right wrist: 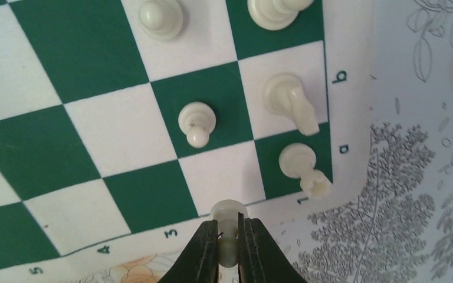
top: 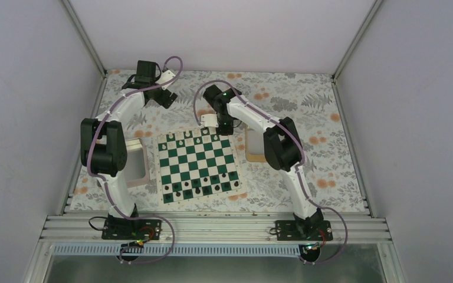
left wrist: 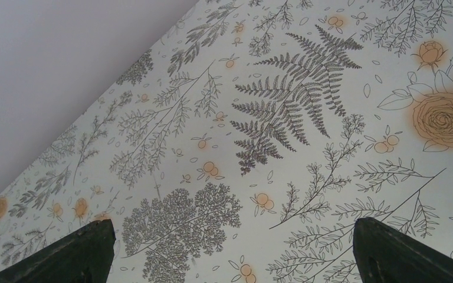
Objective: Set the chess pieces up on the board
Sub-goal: Place the chess piece on the chessboard, then reset both arms
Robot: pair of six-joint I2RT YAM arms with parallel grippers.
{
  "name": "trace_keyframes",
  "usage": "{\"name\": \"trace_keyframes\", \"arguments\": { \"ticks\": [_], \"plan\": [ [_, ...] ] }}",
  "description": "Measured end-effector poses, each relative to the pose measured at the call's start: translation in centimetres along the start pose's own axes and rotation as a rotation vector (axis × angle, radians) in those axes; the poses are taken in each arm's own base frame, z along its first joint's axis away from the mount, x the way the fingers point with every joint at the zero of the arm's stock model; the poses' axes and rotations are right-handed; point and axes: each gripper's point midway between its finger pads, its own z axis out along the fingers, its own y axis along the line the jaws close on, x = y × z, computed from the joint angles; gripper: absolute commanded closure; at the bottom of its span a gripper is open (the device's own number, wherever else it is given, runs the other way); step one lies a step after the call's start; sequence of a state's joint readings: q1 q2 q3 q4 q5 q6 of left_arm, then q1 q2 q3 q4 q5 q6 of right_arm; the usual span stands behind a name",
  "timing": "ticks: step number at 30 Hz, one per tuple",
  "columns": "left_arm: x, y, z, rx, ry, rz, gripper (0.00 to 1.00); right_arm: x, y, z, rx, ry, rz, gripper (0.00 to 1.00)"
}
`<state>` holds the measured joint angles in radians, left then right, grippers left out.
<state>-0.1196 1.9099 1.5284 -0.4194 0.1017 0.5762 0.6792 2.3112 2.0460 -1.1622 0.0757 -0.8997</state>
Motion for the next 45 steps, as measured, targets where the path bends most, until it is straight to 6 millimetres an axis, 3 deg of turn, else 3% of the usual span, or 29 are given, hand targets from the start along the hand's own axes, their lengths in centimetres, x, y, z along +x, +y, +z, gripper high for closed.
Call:
{"name": "trace_keyframes", "arguments": {
  "ticks": [6, 18, 38, 41, 42, 43, 44, 45],
  "plan": [
    [-0.1, 0.1, 0.0, -0.002, -0.003, 0.000, 0.00, -0.3, 0.1, 1.7, -0.020, -0.002, -0.015, 0.91],
    [-0.1, 0.1, 0.0, -0.003, -0.004, 0.001, 0.00, 0.0, -0.3, 1.9, -0.019, -0.008, -0.007, 0.89],
    [0.0, 0.0, 0.1, -0.001, -0.003, 0.008, 0.00, 0.4, 0.0, 2.5, -0.043, -0.006, 0.005, 0.70],
    [0.1, -0.1, 0.1, 0.000, -0.001, 0.008, 0.00, 1.5, 0.1, 2.2, -0.050, 0.005, 0.030, 0.60],
    [0.2, -0.1, 0.1, 0.001, 0.000, 0.009, 0.00, 2.2, 0.3, 1.8, -0.055, 0.010, 0.045, 0.50],
    [0.2, -0.1, 0.1, 0.000, 0.001, 0.009, 0.00, 3.0, 0.5, 1.2, -0.058, 0.012, 0.061, 0.19],
    [0.2, -0.1, 0.1, -0.001, -0.001, 0.010, 0.00, 3.8, 0.5, 0.3, -0.056, 0.010, 0.085, 0.02],
    [0.2, 0.0, 0.0, -0.003, -0.003, 0.010, 0.00, 4.5, 0.3, -0.7, -0.048, 0.004, 0.109, 0.00]
  ]
}}
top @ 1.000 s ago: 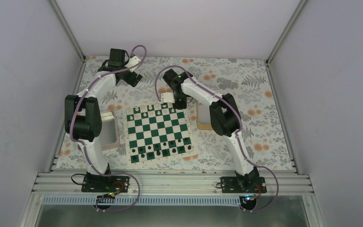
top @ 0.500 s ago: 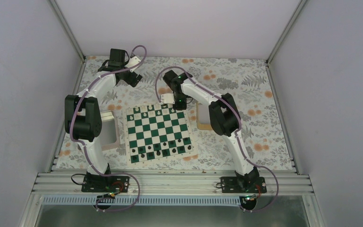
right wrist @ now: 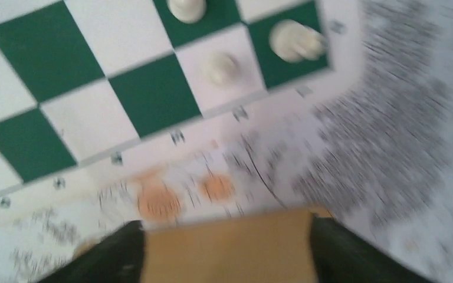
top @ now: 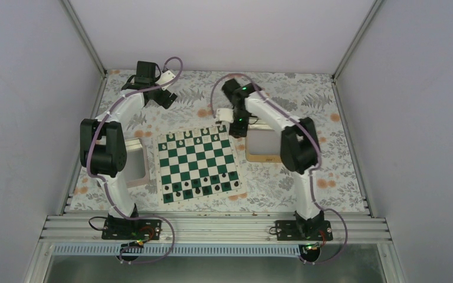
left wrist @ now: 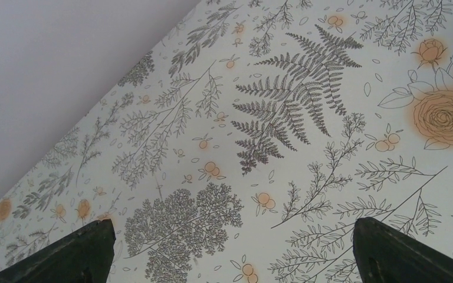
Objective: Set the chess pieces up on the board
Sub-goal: Reset both arms
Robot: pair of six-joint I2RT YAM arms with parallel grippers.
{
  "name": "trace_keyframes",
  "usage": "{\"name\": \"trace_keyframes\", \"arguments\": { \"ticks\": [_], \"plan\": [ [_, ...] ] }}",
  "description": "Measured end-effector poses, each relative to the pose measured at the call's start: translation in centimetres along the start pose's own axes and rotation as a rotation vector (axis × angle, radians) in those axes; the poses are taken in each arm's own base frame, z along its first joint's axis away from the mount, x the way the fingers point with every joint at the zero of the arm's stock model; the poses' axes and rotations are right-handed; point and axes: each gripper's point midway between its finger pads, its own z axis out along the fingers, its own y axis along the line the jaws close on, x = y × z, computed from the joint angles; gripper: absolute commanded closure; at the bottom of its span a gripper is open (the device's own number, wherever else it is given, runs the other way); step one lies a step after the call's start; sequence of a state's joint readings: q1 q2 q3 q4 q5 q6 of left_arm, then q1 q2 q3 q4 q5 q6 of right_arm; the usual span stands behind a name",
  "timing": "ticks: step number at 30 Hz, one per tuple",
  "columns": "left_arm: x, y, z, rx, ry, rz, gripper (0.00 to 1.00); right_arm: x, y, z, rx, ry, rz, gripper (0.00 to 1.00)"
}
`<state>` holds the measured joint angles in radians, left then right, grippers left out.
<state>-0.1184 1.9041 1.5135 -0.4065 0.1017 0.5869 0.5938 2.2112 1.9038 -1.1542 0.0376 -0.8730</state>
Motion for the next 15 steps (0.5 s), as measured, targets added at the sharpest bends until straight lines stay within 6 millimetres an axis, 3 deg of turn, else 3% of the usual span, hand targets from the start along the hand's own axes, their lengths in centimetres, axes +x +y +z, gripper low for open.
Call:
{"name": "trace_keyframes", "arguments": {
  "ticks": [7, 9, 12, 15],
  "plan": [
    [-0.7, 0.4, -0.6, -0.016, -0.024, 0.003, 0.00, 4.5, -4.1, -11.9, 0.258, -0.180, 0.197, 0.00],
    [-0.7, 0.4, -0.6, -0.017, -0.025, 0.003, 0.00, 5.2, -4.4, -14.4, 0.336, -0.232, 0.230, 0.00],
    [-0.7, 0.4, -0.7, -0.017, -0.026, 0.003, 0.00, 5.6, -4.1, -15.8, 0.401, -0.275, 0.247, 0.00],
    [-0.8, 0.4, -0.8, -0.016, -0.030, 0.003, 0.00, 5.5, -4.1, -14.9, 0.419, -0.288, 0.253, 0.00]
  ]
}}
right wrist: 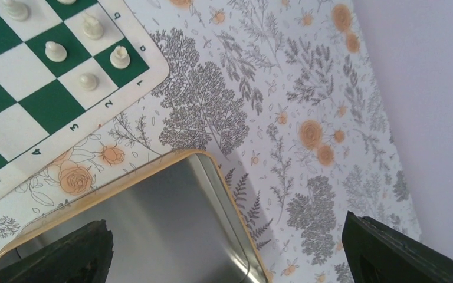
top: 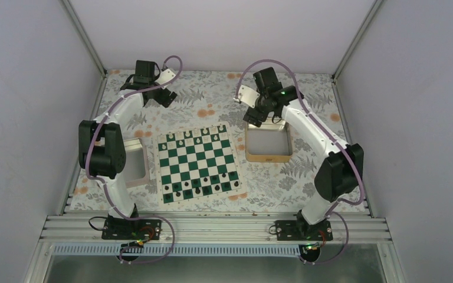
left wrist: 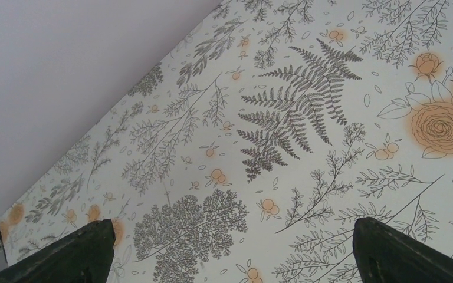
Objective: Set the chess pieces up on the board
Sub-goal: Reset both arms
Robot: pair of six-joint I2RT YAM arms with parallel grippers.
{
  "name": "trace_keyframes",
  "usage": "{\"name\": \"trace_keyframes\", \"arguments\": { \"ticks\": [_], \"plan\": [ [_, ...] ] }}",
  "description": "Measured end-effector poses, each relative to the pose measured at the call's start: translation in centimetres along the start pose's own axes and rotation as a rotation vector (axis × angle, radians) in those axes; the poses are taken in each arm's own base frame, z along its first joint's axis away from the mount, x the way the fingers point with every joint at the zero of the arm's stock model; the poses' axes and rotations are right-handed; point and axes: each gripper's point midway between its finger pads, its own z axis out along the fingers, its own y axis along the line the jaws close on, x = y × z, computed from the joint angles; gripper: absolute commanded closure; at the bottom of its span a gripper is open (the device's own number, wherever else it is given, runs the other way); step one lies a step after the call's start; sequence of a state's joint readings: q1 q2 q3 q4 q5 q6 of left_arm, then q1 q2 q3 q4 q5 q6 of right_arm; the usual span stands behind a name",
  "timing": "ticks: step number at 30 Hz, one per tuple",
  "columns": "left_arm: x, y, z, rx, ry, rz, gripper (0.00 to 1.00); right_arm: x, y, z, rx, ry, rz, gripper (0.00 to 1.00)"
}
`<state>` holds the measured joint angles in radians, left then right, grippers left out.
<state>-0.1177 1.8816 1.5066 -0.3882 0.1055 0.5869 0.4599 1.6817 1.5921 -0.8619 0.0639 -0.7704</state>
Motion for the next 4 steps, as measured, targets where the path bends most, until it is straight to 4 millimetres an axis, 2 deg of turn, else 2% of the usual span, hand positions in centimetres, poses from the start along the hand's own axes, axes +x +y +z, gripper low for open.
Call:
{"name": "trace_keyframes", "arguments": {
  "ticks": [4],
  "plan": [
    [-0.24, 0.12, -0.15, -0.004, -0.009, 0.001, 0.00, 0.44, 0.32, 0.94, -0.002, 0.005, 0.019, 0.00]
  ]
}}
